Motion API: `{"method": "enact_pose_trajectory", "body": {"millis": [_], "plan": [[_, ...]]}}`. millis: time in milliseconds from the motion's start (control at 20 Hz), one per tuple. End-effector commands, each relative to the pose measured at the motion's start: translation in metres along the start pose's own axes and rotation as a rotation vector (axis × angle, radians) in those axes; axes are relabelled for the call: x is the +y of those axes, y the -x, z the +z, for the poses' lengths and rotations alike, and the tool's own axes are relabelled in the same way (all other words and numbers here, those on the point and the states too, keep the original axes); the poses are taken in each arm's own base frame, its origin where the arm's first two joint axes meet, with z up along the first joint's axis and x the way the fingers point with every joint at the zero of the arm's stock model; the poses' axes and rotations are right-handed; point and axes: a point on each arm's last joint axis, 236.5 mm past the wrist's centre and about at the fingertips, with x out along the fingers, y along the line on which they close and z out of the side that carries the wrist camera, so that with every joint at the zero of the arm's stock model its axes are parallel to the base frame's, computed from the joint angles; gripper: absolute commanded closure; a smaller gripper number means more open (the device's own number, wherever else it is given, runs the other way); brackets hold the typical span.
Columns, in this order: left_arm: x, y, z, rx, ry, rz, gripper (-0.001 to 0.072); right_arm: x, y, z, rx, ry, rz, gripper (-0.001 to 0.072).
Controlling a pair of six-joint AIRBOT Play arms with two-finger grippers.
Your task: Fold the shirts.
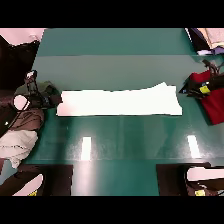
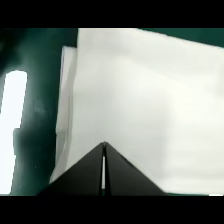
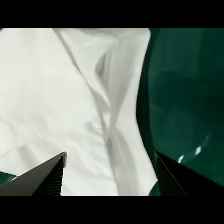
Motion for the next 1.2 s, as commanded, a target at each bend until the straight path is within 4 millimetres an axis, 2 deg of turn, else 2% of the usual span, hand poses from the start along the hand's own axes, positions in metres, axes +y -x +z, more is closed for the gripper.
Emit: {"method": "enact_pose_trajectory", "body": {"millis": [0, 150, 300, 400, 600, 700, 800, 850, 900, 950, 1050, 1150], "plan": [[-0.004, 0.001, -0.019, 0.081, 0.027, -0.014, 0.0666, -0.006, -0.012, -0.014, 0.061, -0.061, 0.193, 0.0069], [-0.012, 0.001, -0.024, 0.102, 0.058, -0.045, 0.0667, -0.009, -0.029, -0.019, 0.157, -0.051, 0.240, 0.0070], [-0.011, 0.002, -0.032, 0.138, 0.057, -0.040, 0.0667, -0.008, -0.044, -0.013, 0.189, -0.036, 0.250, 0.0070], [-0.010, 0.003, -0.037, 0.160, 0.056, -0.037, 0.0667, -0.003, -0.056, -0.016, 0.219, -0.019, 0.260, 0.0081], [-0.010, 0.004, -0.039, 0.169, 0.056, -0.035, 0.0674, 0.024, -0.070, -0.011, 0.220, -0.021, 0.346, 0.0088], [-0.010, 0.004, -0.040, 0.171, 0.056, -0.035, 0.0674, 0.035, -0.076, -0.010, 0.222, -0.010, 0.361, 0.0142], [-0.010, 0.004, -0.040, 0.170, 0.056, -0.036, 0.0674, 0.043, -0.080, -0.011, 0.228, 0.025, 0.363, 0.0309], [-0.010, 0.004, -0.040, 0.171, 0.058, -0.037, 0.0674, 0.046, -0.082, -0.012, 0.229, 0.042, 0.362, 0.0434], [-0.012, 0.004, -0.039, 0.168, 0.054, -0.045, 0.0675, 0.050, -0.083, -0.012, 0.227, 0.062, 0.368, 0.0619], [-0.017, 0.004, -0.039, 0.167, 0.043, -0.066, 0.0675, 0.054, -0.081, -0.010, 0.218, 0.079, 0.387, 0.0690], [-0.036, 0.004, -0.037, 0.153, 0.018, -0.123, 0.0676, 0.065, -0.072, -0.003, 0.182, 0.086, 0.415, 0.0690], [-0.070, 0.009, -0.028, 0.106, -0.054, -0.178, 0.0676, 0.082, -0.050, 0.007, 0.118, 0.112, 0.432, 0.0691]]}}
